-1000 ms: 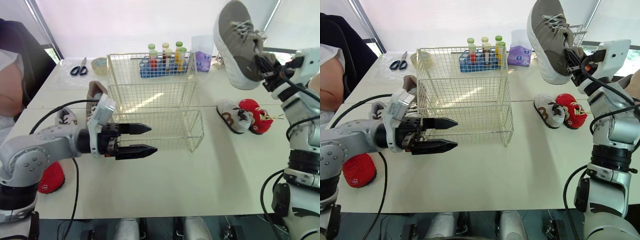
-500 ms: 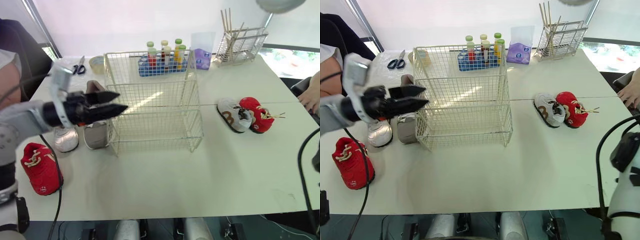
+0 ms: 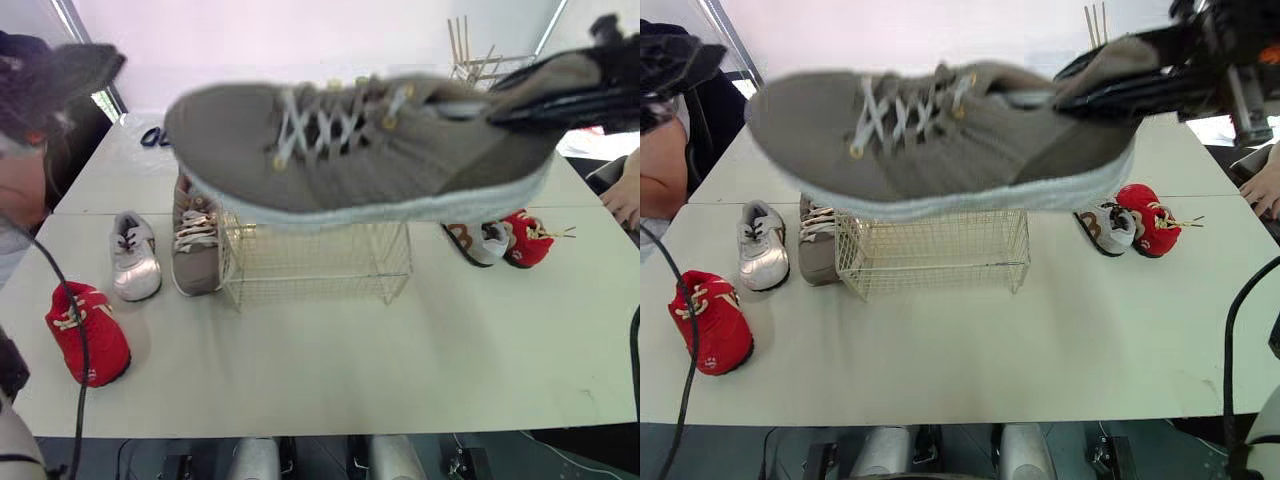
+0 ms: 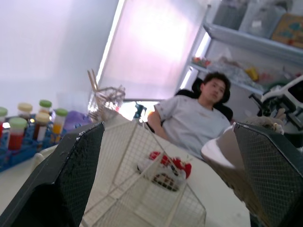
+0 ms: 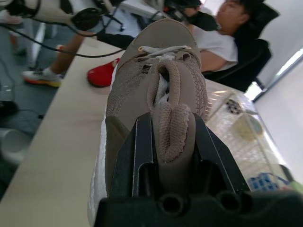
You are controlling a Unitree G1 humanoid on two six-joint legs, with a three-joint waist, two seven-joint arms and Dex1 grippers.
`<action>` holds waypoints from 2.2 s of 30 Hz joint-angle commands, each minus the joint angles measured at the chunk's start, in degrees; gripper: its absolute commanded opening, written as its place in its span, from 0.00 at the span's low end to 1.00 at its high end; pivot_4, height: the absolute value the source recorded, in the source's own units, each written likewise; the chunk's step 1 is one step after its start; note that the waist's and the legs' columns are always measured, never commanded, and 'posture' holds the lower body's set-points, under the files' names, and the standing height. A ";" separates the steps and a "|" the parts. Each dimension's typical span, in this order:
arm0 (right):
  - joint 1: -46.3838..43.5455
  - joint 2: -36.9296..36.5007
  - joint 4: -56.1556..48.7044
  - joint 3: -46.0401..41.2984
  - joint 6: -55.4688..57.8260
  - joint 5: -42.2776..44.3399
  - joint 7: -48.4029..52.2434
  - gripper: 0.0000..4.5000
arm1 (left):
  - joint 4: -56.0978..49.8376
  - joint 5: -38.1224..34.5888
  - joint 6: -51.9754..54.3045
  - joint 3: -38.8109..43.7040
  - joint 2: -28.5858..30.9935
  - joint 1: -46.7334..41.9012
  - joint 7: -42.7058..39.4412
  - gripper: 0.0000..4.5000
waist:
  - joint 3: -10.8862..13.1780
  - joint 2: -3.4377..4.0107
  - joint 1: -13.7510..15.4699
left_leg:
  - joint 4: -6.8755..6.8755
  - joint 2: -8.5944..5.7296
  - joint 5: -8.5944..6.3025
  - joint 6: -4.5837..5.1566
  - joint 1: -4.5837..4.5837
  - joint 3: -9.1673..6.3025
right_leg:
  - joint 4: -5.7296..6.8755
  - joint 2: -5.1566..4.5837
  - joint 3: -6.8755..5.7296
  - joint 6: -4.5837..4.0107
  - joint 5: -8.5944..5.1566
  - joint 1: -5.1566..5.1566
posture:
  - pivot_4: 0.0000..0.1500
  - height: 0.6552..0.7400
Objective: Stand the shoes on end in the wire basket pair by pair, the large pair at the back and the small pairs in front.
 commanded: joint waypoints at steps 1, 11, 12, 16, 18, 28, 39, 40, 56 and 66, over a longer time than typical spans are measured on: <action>-2.58 -0.34 -0.78 0.96 -0.91 0.81 3.77 0.05 | 1.57 2.78 2.31 -4.16 -2.03 -6.37 -4.09 1.00 | 0.05 -0.11 -0.04 | 0.02 0.00 0.00 0.00 -0.01 0.00 | 0.02 0.01 0.00 -0.01 0.00 -0.01 | 1.00 0.94; -2.88 -2.01 -5.05 7.23 -6.68 2.30 4.27 0.05 | -8.87 1.21 17.94 -14.28 -5.65 -8.12 -15.06 1.00 | 0.11 -0.24 -0.56 | 0.05 0.03 0.08 -0.12 -0.06 0.13 | 0.67 0.03 0.18 0.01 -0.05 -0.52 | 1.00 0.94; -2.63 -2.17 -5.11 7.32 -7.10 2.29 4.27 0.05 | -11.74 1.39 17.82 -15.71 -4.89 -6.10 -17.15 1.00 | 0.11 -0.24 -0.58 | 0.05 0.03 0.09 -0.14 -0.04 0.13 | 0.71 0.03 0.20 -0.01 -0.07 -0.54 | 1.00 0.94; -2.13 -3.11 -5.05 7.71 -8.40 2.44 4.27 0.05 | -16.67 3.68 14.23 -18.70 -2.93 -1.11 -23.03 1.00 | 0.11 -0.23 -0.49 | 0.08 0.03 0.12 -0.19 0.01 0.12 | 0.80 0.02 0.25 -0.04 -0.08 -0.53 | 1.00 0.94; -2.05 -3.59 -5.08 8.04 -8.84 2.57 4.27 0.05 | -16.81 3.51 14.21 -18.90 -2.79 -1.04 -25.01 1.00 | 0.11 -0.23 -0.39 | 0.19 0.05 0.13 -0.20 0.00 0.08 | 0.85 0.04 0.25 -0.05 -0.08 -0.52 | 1.00 0.94; -2.51 -4.17 -5.64 8.20 -9.47 3.95 4.27 0.05 | -25.22 3.36 6.31 -27.52 2.93 5.18 -28.13 1.00 | 0.11 -0.23 -0.09 | 0.74 0.12 -0.06 0.08 -0.16 -0.02 | 0.90 -0.10 0.23 -0.06 -0.09 -0.42 | 1.00 0.94; -2.51 -3.91 -6.46 6.86 -8.77 4.21 4.27 0.05 | -17.73 14.96 1.63 -29.30 -3.70 1.64 -27.24 1.00 | 0.11 -0.24 -0.17 | 0.85 0.07 -0.12 0.19 -0.21 0.02 | 0.91 -0.05 0.23 -0.04 -0.08 -0.42 | 1.00 0.94; -2.49 -3.95 -6.53 6.70 -8.74 4.15 4.27 0.05 | -17.36 15.54 1.05 -29.39 -4.00 1.48 -27.53 1.00 | 0.11 -0.24 -0.17 | 0.85 0.06 -0.11 0.19 -0.22 0.02 | 0.92 -0.05 0.23 -0.04 -0.08 -0.42 | 1.00 0.94; -2.76 -3.36 -6.62 6.17 -8.84 3.20 4.27 0.05 | -24.15 0.89 8.12 -29.53 -2.34 4.31 -28.13 0.81 | 0.11 -0.23 -0.04 | 0.90 0.09 -0.12 0.20 -0.21 -0.01 | 0.95 -0.09 0.23 -0.04 -0.08 -0.39 | 1.00 0.94; -1.26 -2.91 -6.22 5.03 -9.96 -0.75 3.79 0.05 | -23.93 1.92 10.31 -24.14 -5.31 3.94 -26.76 0.20 | 0.11 -0.23 -0.25 | 0.90 0.08 -0.11 0.20 -0.21 -0.01 | 0.98 -0.04 0.23 -0.03 -0.08 -0.41 | 1.00 0.94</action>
